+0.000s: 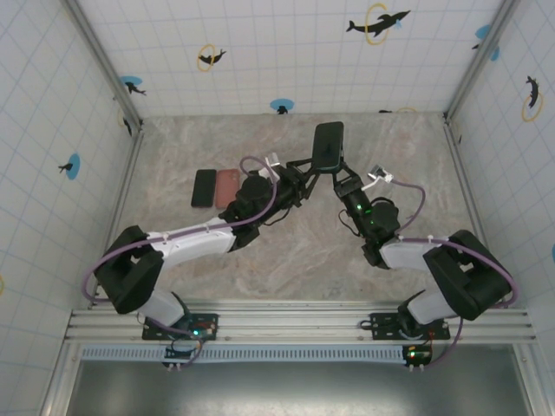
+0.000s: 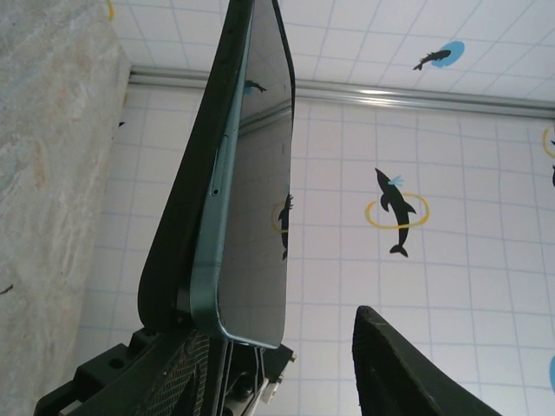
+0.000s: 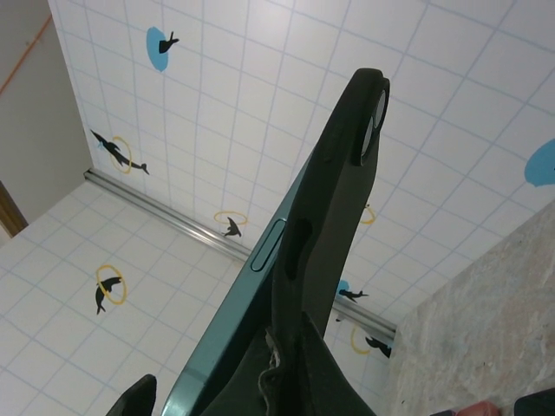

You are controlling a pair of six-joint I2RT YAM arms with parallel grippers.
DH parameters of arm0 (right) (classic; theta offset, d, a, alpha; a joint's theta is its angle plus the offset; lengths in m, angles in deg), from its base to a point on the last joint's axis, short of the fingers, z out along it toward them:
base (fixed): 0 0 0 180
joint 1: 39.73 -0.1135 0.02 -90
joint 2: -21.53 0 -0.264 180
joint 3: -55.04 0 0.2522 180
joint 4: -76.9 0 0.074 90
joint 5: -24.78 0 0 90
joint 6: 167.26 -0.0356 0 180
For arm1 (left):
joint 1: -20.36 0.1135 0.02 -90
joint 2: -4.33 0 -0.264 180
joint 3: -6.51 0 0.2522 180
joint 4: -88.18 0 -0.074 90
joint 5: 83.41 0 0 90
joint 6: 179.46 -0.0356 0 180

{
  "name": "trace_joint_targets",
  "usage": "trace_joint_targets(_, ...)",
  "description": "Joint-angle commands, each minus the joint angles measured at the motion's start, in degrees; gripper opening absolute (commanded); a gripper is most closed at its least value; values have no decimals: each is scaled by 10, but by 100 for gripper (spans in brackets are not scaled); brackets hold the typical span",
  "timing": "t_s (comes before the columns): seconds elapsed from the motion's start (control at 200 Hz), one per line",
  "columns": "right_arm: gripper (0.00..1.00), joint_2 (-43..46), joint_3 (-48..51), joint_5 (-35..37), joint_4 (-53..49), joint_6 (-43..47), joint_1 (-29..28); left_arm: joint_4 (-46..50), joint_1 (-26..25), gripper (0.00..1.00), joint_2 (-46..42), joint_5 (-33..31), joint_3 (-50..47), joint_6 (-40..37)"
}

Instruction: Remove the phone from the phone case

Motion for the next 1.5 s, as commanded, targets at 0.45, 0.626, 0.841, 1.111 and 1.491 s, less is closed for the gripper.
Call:
trace_joint_targets(0.45,0,-19,-20,10,122,23,-21,-82,-15,33,50,-9,47,39)
trace_joint_targets(0.626,0,-22,-14,13,145,32,-25,-92,-15,24,56,-15,52,41)
trace_joint_targets(0.841,0,-28,2,17,184,41,-27,-100,-15,10,68,-12,52,49)
trace_joint_targets(1.111,0,-28,8,26,177,45,-26,-89,-15,0,67,-9,75,36)
trace_joint_targets(1.491,0,4,16,137,-37,20,5,-53,-27,0,52,11,98,6)
